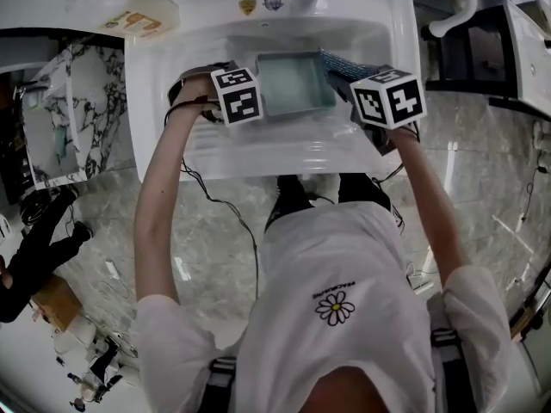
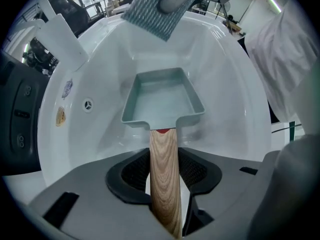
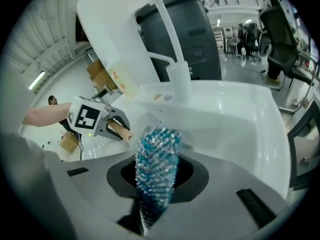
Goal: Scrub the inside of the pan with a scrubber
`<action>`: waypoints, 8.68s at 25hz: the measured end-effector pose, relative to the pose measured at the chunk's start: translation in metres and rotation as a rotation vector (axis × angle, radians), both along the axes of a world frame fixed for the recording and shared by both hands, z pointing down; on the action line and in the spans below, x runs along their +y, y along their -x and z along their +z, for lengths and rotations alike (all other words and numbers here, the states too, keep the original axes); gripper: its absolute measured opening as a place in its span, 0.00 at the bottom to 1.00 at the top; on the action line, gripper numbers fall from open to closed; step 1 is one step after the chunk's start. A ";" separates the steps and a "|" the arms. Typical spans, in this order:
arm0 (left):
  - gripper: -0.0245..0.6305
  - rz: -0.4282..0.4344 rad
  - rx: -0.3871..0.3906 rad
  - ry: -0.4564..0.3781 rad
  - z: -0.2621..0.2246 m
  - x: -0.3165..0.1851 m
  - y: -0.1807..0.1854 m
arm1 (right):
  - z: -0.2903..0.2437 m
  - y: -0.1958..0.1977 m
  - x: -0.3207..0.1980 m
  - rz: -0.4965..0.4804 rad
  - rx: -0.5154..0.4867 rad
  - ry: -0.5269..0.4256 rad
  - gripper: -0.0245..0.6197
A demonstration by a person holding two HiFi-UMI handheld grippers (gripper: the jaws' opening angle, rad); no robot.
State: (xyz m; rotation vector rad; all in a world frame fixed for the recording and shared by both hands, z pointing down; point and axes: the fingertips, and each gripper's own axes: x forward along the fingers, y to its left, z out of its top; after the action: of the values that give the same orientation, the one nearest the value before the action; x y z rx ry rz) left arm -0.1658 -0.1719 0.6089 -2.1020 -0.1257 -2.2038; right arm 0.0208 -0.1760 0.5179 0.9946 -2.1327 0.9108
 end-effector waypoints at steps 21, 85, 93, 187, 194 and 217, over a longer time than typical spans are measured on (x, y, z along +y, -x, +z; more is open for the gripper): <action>0.30 0.003 0.011 -0.021 0.002 0.005 0.003 | 0.177 0.007 -0.038 0.099 0.147 0.670 0.12; 0.30 -0.018 0.012 -0.021 0.000 0.016 0.018 | 0.171 0.013 -0.013 0.080 0.102 0.728 0.13; 0.30 -0.024 0.026 -0.023 -0.003 0.016 0.016 | 0.175 0.029 -0.011 0.125 0.047 0.771 0.13; 0.30 -0.055 0.041 -0.011 0.003 0.021 0.022 | 0.137 0.101 0.027 0.033 -0.176 0.797 0.12; 0.30 -0.056 0.042 -0.014 0.004 0.021 0.023 | 0.121 0.134 0.030 0.001 -0.248 0.804 0.12; 0.28 -0.088 0.061 -0.011 0.005 0.020 0.022 | 0.108 0.146 0.031 -0.050 -0.215 0.701 0.13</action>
State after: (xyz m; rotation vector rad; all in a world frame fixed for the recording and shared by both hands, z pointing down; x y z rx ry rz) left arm -0.1881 -0.1518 0.6143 -2.2067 -0.0178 -2.1797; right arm -0.1255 -0.1445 0.6260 0.4966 -1.7587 1.6394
